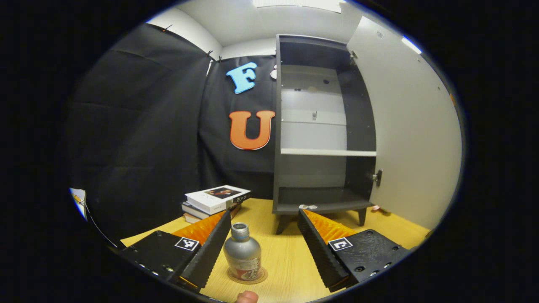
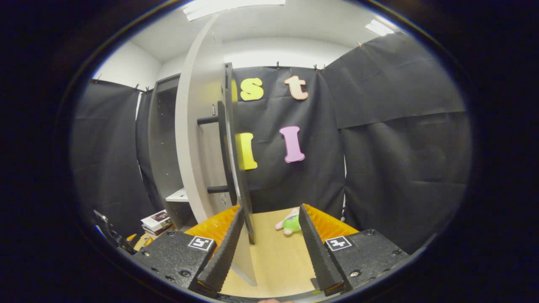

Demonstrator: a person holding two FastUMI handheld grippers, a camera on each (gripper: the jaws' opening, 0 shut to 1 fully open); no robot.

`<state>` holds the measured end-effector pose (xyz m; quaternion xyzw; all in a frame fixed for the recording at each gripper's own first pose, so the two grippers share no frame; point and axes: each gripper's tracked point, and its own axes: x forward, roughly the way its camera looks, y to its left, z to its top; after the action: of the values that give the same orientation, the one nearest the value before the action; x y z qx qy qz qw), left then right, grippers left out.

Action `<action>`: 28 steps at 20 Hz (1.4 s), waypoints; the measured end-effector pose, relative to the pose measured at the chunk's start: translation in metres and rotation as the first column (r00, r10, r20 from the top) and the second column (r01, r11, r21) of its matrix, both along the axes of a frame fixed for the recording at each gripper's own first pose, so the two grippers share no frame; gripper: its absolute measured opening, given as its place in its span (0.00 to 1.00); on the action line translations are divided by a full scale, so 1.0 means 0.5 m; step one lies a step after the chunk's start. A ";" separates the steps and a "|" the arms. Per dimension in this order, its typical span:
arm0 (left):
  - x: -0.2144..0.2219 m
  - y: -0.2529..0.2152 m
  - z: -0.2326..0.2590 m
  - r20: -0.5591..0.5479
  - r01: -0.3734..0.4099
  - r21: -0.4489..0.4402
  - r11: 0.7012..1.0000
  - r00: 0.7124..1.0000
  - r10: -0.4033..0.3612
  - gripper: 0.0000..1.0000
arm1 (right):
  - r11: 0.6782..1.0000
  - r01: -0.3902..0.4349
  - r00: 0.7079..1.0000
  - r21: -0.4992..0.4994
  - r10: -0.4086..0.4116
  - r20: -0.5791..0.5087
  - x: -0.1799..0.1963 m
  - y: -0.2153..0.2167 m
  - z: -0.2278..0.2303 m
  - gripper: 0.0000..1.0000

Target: Open the cabinet door with the right hand, grasp the bottle in the cabinet with the left hand and place it on the coaster, then close the cabinet door with the right hand.

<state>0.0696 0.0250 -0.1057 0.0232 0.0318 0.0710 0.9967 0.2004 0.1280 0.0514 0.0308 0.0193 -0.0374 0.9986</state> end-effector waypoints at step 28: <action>-0.056 -0.044 0.258 0.044 0.066 0.047 0.997 0.997 -0.068 0.96 | 0.925 -0.380 0.925 0.013 0.379 0.036 0.080 0.233 0.006 0.75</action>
<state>0.0416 0.0030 0.0234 0.0451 0.0068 0.0389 0.9982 0.2405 0.2446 0.0545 0.0368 0.0089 0.1571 0.9869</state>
